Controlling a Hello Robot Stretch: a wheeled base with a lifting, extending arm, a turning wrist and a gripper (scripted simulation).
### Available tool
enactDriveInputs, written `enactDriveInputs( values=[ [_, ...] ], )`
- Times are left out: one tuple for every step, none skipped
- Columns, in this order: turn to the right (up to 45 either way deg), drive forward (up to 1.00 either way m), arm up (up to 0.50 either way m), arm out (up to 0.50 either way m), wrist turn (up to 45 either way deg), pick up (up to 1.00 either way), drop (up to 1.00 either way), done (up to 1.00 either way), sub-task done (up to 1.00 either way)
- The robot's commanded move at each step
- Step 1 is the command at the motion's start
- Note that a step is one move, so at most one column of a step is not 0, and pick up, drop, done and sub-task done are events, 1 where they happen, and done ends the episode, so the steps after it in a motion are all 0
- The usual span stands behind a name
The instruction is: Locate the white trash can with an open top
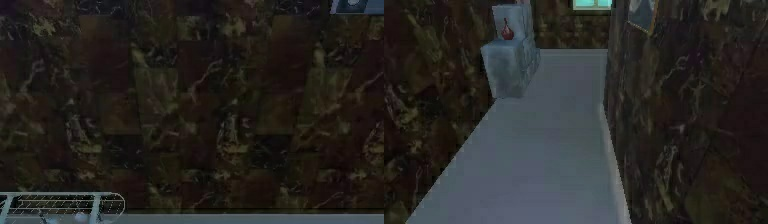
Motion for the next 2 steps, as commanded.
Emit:
enactDriveInputs(
  values=[
    [0.0, 0.05, 0.0, 0.0, 0.0, 0.0, 0.0, 0.0, 0.0],
    [45.0, 0.0, 0.0, 0.0, 0.0, 0.0, 0.0, 0.0, 0.0]
  ],
)
